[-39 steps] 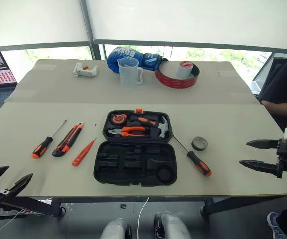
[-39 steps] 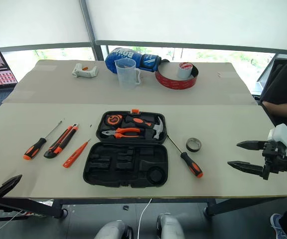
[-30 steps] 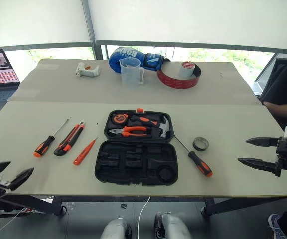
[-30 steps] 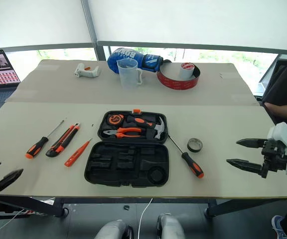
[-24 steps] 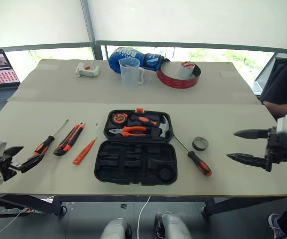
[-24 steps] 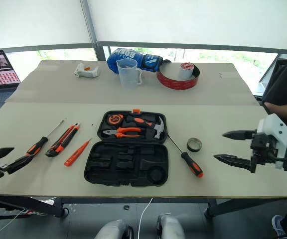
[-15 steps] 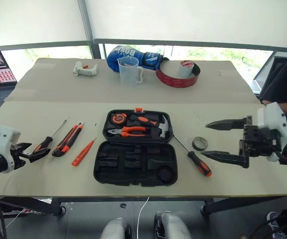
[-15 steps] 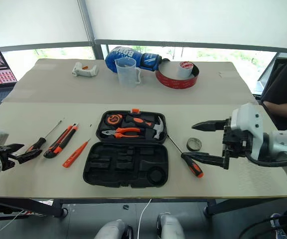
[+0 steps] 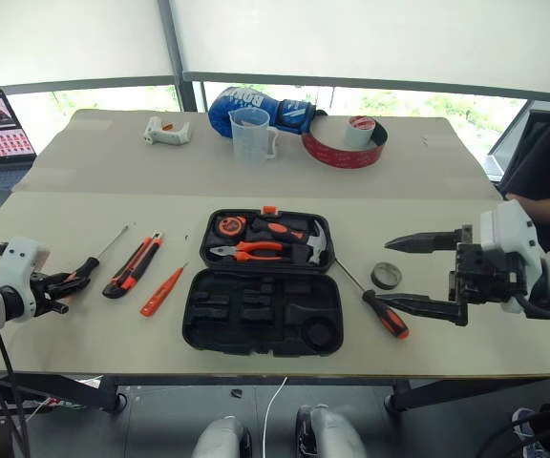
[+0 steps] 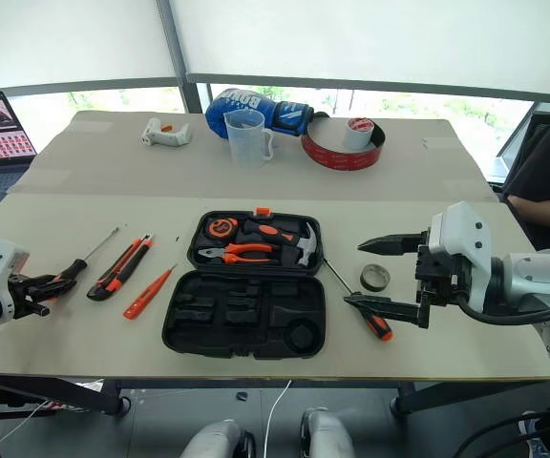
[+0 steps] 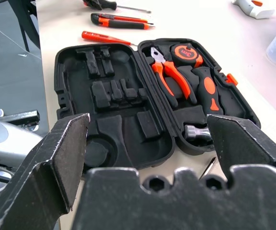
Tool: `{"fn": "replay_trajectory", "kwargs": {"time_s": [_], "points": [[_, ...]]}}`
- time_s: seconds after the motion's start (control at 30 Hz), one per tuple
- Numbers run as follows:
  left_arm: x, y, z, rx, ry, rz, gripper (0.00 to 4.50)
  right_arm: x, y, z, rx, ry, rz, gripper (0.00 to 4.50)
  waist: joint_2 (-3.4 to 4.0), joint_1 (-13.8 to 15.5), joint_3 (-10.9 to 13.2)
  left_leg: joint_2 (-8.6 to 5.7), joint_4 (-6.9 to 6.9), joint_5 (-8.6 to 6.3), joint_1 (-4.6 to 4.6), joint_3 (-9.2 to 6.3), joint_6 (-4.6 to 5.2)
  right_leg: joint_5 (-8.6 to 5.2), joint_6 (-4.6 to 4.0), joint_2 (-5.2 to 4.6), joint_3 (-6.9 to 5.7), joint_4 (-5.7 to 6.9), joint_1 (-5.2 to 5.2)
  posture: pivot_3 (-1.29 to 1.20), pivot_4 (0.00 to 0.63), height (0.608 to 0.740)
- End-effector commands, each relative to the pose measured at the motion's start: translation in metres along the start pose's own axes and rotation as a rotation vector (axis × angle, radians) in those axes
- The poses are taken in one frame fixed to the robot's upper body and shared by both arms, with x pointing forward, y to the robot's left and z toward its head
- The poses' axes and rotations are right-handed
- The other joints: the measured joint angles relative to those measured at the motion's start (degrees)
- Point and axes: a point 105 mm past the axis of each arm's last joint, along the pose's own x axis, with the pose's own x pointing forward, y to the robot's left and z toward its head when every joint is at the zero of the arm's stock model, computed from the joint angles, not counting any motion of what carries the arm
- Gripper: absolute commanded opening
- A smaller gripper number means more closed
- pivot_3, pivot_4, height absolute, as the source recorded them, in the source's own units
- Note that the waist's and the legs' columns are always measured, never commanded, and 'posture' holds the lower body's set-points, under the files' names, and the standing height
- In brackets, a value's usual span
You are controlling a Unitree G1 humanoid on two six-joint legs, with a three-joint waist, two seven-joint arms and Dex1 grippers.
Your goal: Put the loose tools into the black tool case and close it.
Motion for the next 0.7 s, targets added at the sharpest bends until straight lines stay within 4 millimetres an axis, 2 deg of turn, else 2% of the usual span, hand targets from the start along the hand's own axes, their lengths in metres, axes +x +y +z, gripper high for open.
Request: {"fn": "replay_trajectory", "kwargs": {"time_s": [0.03,0.07,0.13,0.27,0.37,0.5,0.63,0.7], "points": [[-0.013,-0.006,0.059,0.115,-0.176,-0.069,0.9,-0.008,-0.002,0.007,-0.026,-0.007,-0.02,4.5,-0.04,0.2,0.0,0.0,0.05,0.0,-0.03,-0.02,0.0,-0.05,0.08,0.0,-0.04,0.01,0.0,0.0,0.15,0.714],[-0.016,-0.023,0.075,0.224,-0.205,-0.161,0.9,-0.009,0.001,0.004,-0.008,0.004,-0.007,4.5,-0.04,0.2,0.0,0.0,0.13,0.0,-0.04,-0.03,0.0,-0.04,0.08,-0.01,-0.05,0.04,0.0,0.0,0.15,0.714],[-0.019,-0.058,0.095,0.414,-0.223,-0.335,0.9,-0.011,0.007,-0.002,0.034,0.015,0.011,4.5,-0.06,0.4,0.0,0.0,0.17,-0.03,-0.12,-0.04,0.05,0.02,0.02,-0.03,-0.06,0.02,0.0,0.0,0.15,0.714],[-0.008,-0.115,0.117,0.555,-0.204,-0.564,0.9,-0.008,0.014,-0.007,0.052,0.021,0.022,4.5,-0.03,0.7,0.0,-0.08,0.27,-0.08,-0.17,-0.03,0.13,0.16,-0.2,-0.15,-0.11,-0.01,0.05,0.0,0.15,0.714],[0.003,-0.156,0.116,0.658,-0.153,-0.738,0.9,-0.003,0.017,-0.008,0.042,0.023,0.02,4.5,-0.02,0.6,0.0,-0.07,0.33,-0.08,-0.11,-0.01,0.16,0.04,0.08,-0.02,-0.1,-0.03,0.2,0.0,0.15,0.714],[0.019,-0.191,0.109,0.714,-0.102,-0.89,0.9,-0.001,0.02,-0.008,0.051,0.016,-0.002,4.5,-0.03,0.2,0.0,-0.01,0.35,-0.07,0.0,0.0,0.17,-0.09,0.3,0.24,0.07,-0.01,0.27,0.0,0.15,0.714],[0.041,-0.21,0.097,0.778,-0.054,-0.951,0.9,-0.002,0.029,-0.01,0.063,0.025,-0.016,4.5,-0.04,0.2,0.0,0.01,0.57,-0.06,-0.03,-0.02,0.18,-0.09,0.31,0.34,0.1,0.08,0.27,0.0,0.15,0.714],[0.045,-0.214,0.092,0.79,-0.036,-0.971,0.9,-0.003,0.032,-0.011,0.069,0.028,-0.027,4.5,-0.05,0.1,0.0,0.01,0.66,-0.1,-0.07,-0.04,0.24,-0.08,0.34,0.33,0.1,0.08,0.3,0.0,0.15,0.714]]}}
